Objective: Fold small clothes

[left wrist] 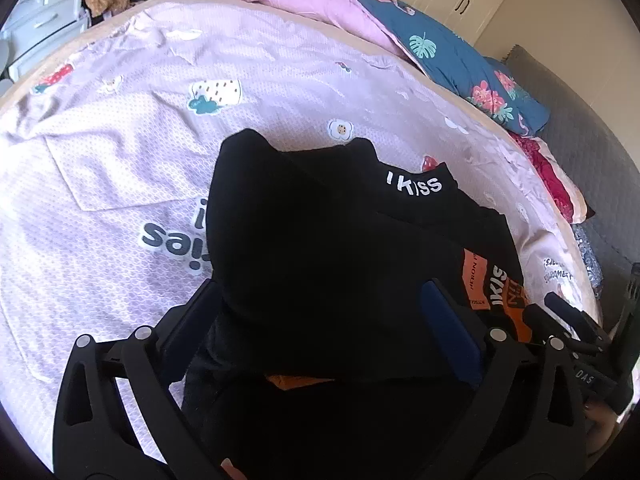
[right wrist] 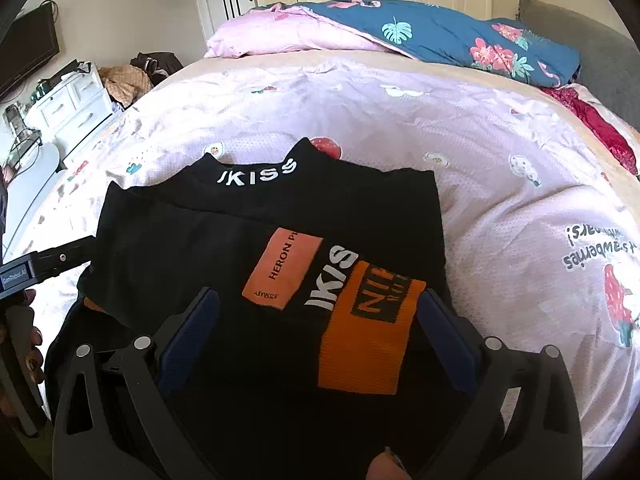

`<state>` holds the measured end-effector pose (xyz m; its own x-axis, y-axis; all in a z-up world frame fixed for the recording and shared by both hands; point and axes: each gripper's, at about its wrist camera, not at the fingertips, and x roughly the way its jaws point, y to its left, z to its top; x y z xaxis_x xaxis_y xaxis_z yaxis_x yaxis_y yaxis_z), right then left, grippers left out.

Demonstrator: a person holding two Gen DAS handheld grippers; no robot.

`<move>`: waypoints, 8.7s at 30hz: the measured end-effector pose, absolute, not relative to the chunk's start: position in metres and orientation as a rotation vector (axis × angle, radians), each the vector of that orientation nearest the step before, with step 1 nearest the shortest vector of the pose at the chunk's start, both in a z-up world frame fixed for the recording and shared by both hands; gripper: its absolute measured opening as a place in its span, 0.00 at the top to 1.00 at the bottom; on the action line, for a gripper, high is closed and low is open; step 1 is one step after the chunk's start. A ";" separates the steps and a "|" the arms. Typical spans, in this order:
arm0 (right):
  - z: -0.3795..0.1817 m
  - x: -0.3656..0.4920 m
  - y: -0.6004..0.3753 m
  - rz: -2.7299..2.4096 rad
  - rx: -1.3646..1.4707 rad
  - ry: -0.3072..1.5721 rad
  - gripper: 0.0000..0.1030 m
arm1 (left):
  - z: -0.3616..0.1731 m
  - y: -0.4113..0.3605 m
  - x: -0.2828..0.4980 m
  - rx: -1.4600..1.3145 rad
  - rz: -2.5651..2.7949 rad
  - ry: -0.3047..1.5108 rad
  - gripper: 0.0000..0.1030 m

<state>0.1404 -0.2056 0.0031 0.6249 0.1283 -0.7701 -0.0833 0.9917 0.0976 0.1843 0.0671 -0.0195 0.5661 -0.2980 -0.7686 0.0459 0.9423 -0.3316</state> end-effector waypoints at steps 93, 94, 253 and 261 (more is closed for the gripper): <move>0.052 -0.009 -0.231 0.148 0.014 0.791 0.04 | -0.014 0.126 0.003 -0.236 -0.170 0.986 0.09; 0.051 -0.010 -0.231 0.147 0.015 0.793 0.04 | -0.017 0.126 0.001 -0.231 -0.171 0.993 0.09; 0.047 0.132 -0.320 0.027 0.198 0.650 0.91 | 0.017 0.139 0.162 -0.419 -0.173 0.780 0.97; 0.035 0.152 -0.317 -0.019 0.176 0.676 0.91 | 0.008 0.136 0.176 -0.418 -0.161 0.794 0.96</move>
<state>0.1517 -0.3172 0.0353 0.7804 0.0392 -0.6240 0.0750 0.9850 0.1557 0.1764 0.1361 0.0075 0.6939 -0.2939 -0.6573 -0.0155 0.9066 -0.4218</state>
